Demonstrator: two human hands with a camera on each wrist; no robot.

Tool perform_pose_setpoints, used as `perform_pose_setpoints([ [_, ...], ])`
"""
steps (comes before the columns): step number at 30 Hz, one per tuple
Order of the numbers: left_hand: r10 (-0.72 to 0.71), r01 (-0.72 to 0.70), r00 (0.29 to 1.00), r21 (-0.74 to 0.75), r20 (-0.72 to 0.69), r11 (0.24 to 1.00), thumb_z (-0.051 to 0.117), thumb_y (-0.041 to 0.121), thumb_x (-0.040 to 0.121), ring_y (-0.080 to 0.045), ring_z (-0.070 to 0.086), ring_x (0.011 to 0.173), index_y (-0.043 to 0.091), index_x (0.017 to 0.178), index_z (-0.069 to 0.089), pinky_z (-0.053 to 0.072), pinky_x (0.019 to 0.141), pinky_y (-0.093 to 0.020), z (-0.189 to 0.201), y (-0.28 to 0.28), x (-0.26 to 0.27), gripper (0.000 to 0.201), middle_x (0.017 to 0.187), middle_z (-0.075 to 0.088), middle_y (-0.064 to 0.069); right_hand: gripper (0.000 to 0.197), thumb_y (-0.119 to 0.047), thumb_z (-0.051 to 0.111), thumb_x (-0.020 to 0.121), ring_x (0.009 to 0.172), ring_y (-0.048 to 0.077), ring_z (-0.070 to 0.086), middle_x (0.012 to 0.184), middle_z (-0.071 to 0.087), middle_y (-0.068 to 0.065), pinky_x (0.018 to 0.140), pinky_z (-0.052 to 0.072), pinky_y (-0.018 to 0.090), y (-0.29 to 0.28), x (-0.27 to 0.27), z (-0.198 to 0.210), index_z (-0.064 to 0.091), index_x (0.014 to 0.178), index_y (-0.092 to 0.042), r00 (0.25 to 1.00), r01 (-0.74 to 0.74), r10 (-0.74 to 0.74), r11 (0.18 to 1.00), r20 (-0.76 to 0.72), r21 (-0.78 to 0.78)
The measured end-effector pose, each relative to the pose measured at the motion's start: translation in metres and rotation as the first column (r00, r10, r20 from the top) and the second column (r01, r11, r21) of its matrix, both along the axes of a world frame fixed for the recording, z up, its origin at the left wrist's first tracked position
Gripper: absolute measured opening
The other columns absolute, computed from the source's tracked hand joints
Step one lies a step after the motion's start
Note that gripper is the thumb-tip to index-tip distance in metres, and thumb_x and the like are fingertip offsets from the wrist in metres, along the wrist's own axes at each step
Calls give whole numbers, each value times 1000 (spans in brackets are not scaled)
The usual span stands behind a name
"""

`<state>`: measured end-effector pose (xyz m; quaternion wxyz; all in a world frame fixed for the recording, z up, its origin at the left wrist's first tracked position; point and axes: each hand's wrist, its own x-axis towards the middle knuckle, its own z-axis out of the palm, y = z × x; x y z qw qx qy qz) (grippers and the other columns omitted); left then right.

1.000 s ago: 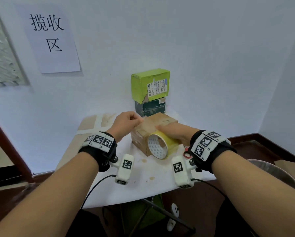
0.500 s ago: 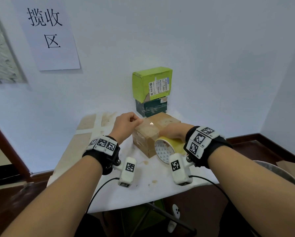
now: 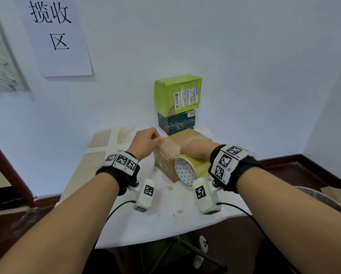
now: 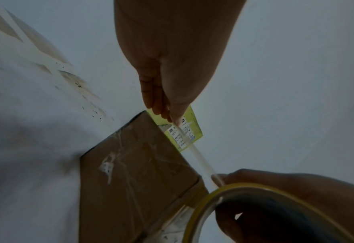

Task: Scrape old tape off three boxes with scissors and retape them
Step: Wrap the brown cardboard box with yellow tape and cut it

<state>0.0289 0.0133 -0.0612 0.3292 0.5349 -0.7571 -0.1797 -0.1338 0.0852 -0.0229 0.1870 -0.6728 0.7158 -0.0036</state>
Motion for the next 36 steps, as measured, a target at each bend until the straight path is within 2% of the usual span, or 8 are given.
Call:
perform_pose_setpoints([
  [6,12,-12,999,-19,35,1000,60,18,92,-16,54,79,11,82,60,39,61,-19,-3,-1,0,13,81,61,0,43,-31,32,102,123,29,46,137,49,14,99,33,33,-8,1,-5,48,134,-8,999,-7,6,1000,-34,-5],
  [10,10,-7,998,-38,70,999,58,14,92,-21,59,84,7,83,63,45,72,-29,-5,-3,-2,12,85,67,-5,45,-32,30,102,127,30,43,141,46,15,103,31,36,-11,2,-7,47,136,-7,997,-13,15,1000,-75,21],
  [15,12,-8,997,-43,78,999,59,16,92,-17,56,79,10,79,60,40,63,-22,-9,-5,-2,15,81,63,-1,44,-28,28,103,129,30,41,144,43,15,105,29,34,-10,2,-9,44,137,-5,997,-29,32,998,-72,48],
  [19,16,-11,995,-52,100,999,59,19,93,-18,55,82,8,84,62,41,70,-27,-11,-5,-2,15,85,62,-3,44,-27,26,104,131,29,40,145,41,15,105,29,35,-12,3,-11,44,138,-7,997,-44,48,997,-62,65],
  [25,13,-6,993,-64,113,998,58,19,93,-20,55,84,9,84,59,39,69,-27,-15,-4,-3,14,88,63,-6,45,-27,24,104,132,30,39,146,40,16,107,28,35,-12,3,-14,42,139,-5,997,-39,43,997,-57,62],
  [30,-12,25,986,-76,166,997,58,19,93,-19,49,83,9,85,56,39,72,-29,-16,-7,-4,13,91,52,-5,44,-25,23,104,130,31,40,144,41,18,104,31,34,-13,1,-18,42,138,-4,998,-43,46,997,-41,71],
  [33,9,-2,987,-44,160,999,61,25,91,-23,51,96,8,98,55,45,88,-39,-18,-11,-1,19,109,46,-8,45,-27,24,104,129,31,41,144,41,19,103,31,35,-13,0,-19,42,138,-4,999,-33,34,997,-15,70],
  [36,31,-39,993,74,110,996,64,32,90,-24,50,107,8,114,46,44,93,-41,-15,-14,2,38,121,45,-8,45,-27,24,104,131,30,40,145,40,17,104,30,34,-9,0,-16,40,139,-3,1000,-21,20,998,10,65],
])
